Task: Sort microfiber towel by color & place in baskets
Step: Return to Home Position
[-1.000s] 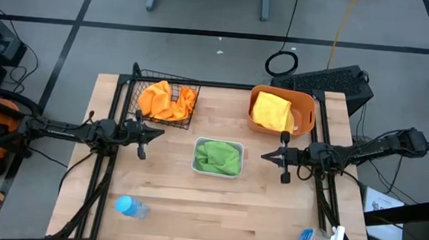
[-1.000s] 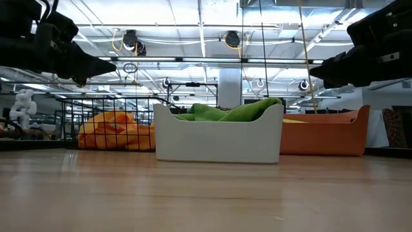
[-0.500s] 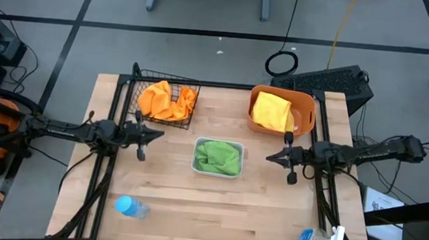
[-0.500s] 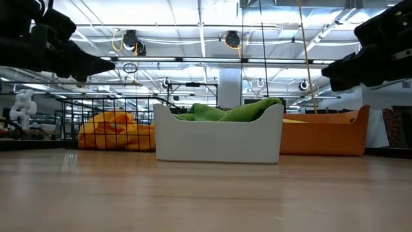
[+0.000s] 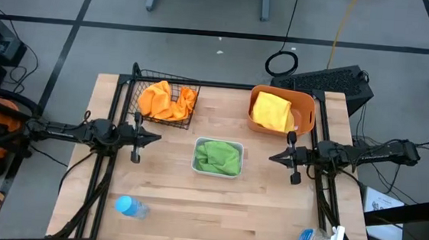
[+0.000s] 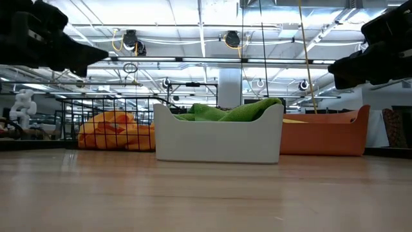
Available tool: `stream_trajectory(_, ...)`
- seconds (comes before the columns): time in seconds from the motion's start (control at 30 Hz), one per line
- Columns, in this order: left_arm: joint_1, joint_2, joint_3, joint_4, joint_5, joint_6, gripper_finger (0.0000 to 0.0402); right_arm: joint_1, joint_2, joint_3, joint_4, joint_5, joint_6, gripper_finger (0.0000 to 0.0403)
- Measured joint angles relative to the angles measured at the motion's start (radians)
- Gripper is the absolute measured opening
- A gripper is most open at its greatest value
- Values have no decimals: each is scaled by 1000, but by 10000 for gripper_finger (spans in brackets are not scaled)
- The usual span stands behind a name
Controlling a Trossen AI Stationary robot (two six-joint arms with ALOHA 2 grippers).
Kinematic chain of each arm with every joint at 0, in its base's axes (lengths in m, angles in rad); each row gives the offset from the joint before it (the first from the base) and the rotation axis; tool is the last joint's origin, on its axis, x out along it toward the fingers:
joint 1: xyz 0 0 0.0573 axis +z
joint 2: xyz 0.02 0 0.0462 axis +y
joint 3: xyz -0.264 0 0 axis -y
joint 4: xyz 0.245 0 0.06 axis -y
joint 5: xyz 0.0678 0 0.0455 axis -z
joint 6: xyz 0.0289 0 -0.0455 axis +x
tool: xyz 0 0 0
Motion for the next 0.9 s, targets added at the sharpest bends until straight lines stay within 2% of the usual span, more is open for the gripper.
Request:
stream_trajectory(0.2,0,-86,9,-97,26,23,0,0,-17,0,-1,-47,-24,0)
stream_trajectory(0.47,0,-86,15,-116,25,22,0,0,-75,0,-17,-50,-30,0)
stream_trajectory(0.77,1,-86,16,-122,26,-5,0,-2,-248,0,-110,11,-42,0)
stream_trajectory(0.9,1,-86,16,-124,26,-5,0,-2,-247,1,-113,6,-43,0)
